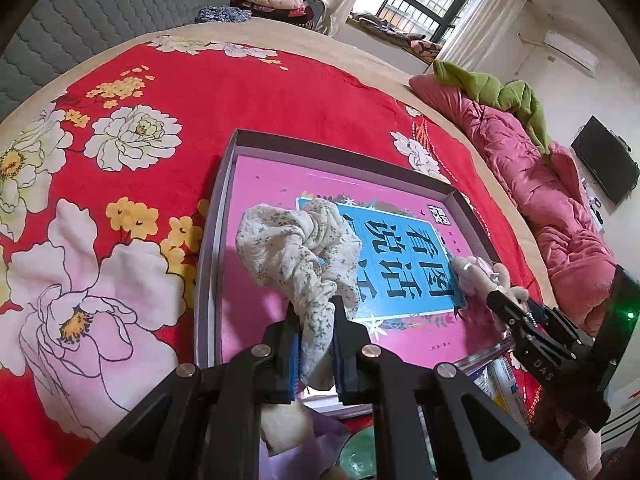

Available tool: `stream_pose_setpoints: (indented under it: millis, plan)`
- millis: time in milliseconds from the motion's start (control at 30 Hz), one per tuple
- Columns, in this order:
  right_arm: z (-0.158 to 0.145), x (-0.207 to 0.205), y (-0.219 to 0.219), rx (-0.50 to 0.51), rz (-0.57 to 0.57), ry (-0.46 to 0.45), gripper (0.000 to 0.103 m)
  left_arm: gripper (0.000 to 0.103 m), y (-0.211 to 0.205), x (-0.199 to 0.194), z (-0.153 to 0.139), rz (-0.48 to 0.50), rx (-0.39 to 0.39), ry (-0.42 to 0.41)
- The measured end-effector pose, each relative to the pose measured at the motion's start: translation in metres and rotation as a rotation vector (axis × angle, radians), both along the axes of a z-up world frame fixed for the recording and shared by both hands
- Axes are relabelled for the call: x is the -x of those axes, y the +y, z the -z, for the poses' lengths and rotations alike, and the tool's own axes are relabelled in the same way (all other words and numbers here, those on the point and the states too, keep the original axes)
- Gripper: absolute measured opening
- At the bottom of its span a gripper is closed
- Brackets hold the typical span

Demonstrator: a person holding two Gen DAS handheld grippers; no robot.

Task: Organize soft objects
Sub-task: 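Carry the scrunchie over the pink box with the left tool while the right tool lowers the bunny into it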

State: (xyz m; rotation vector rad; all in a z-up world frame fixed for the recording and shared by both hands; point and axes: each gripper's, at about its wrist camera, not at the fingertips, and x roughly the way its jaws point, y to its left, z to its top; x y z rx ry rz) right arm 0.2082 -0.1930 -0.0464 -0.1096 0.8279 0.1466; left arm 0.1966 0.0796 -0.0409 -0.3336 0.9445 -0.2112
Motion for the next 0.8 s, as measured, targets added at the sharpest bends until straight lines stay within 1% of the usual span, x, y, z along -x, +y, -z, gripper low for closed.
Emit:
stream_pose_setpoints:
  millis: [267,400,467,500,533,700,800]
  plan:
    - [0.006,-0.005,-0.001,0.023,-0.002,0.039,0.045,0.013,0.0,0.0,0.002,-0.003,-0.003,0.009]
    - [0.005,-0.004,-0.002,0.024,-0.002,0.038,0.046,0.013,0.0,0.001,0.002,-0.004,0.0,0.014]
    - [0.002,-0.001,-0.002,0.027,-0.01,0.029,0.048,0.013,0.0,0.001,0.002,-0.005,0.001,0.014]
    - [0.0,0.001,-0.001,0.026,-0.013,0.026,0.051,0.013,0.0,0.001,0.002,-0.004,0.0,0.014]
    - [-0.002,0.003,-0.001,0.021,-0.018,0.023,0.052,0.013,0.0,0.0,0.003,-0.005,0.001,0.014]
    - [-0.018,0.018,-0.007,0.027,-0.013,-0.014,0.053,0.013,0.0,0.001,0.003,-0.003,0.008,0.018]
    - [-0.019,0.023,-0.011,0.042,0.0,0.004,0.053,0.013,0.0,0.0,0.004,-0.002,0.013,0.026]
